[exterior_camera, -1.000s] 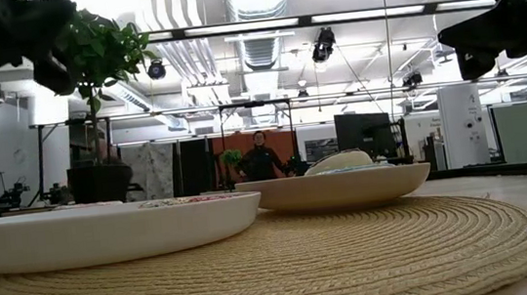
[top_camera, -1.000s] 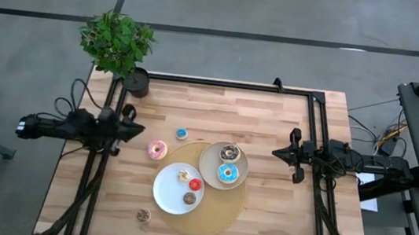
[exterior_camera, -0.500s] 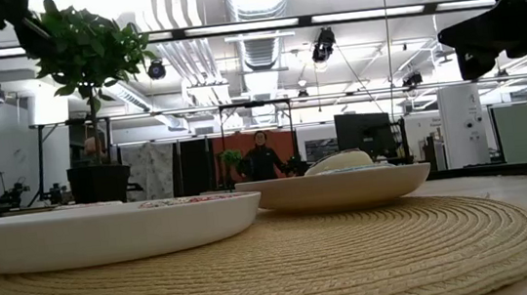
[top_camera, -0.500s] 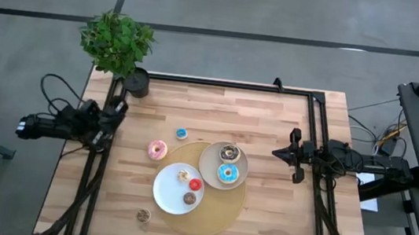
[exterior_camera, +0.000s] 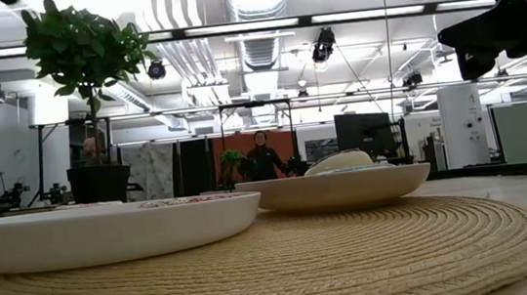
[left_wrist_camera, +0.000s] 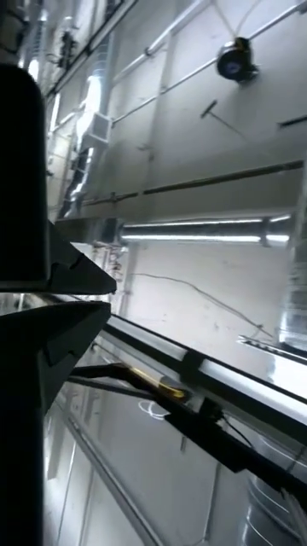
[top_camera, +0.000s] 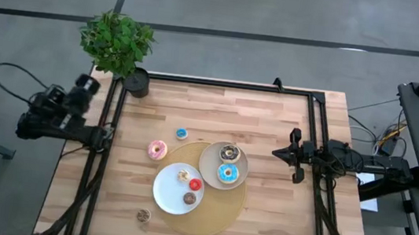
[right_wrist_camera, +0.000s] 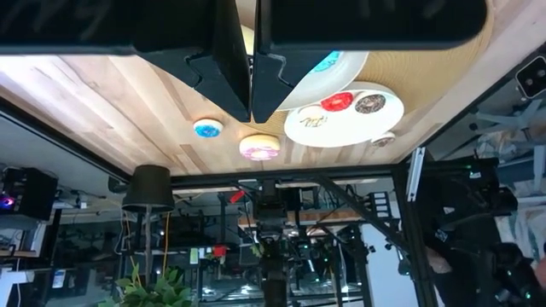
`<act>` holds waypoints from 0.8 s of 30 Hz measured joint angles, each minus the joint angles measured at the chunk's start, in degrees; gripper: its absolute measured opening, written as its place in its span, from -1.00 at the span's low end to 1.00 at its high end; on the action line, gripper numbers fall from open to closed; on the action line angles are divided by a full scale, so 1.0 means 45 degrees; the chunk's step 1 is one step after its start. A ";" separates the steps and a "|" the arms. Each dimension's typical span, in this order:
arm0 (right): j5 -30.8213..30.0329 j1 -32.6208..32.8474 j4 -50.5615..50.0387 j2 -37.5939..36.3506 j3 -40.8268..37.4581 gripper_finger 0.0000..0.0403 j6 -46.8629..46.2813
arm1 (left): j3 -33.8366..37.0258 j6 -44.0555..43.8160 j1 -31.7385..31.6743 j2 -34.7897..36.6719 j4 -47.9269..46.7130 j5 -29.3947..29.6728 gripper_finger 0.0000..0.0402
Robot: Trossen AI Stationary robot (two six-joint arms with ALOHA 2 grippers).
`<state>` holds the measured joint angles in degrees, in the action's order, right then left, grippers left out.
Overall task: Pick & Place donuts
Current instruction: Put the large pink donut on the gray plate
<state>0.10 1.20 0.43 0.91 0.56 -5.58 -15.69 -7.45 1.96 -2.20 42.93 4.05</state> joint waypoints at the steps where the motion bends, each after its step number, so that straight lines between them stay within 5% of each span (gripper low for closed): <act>1: -0.0001 0.0003 0.0000 0.0000 0.0000 -0.96 0.0008 | -0.0212 0.0161 -0.0001 0.0000 0.0014 0.0005 -1.00; 14: -0.0001 0.0000 0.0000 0.0000 0.0000 -0.96 0.0005 | -0.2664 0.0991 0.0002 -0.0274 -0.0137 0.0577 -1.00; 24: -0.0001 0.0001 0.0000 0.0000 0.0000 -0.96 -0.0021 | -0.4879 0.1000 0.0002 -0.2336 -0.0661 0.1030 -1.00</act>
<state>0.10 1.20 0.43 0.91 0.56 -5.67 -37.65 -2.95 1.97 -12.71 39.96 8.69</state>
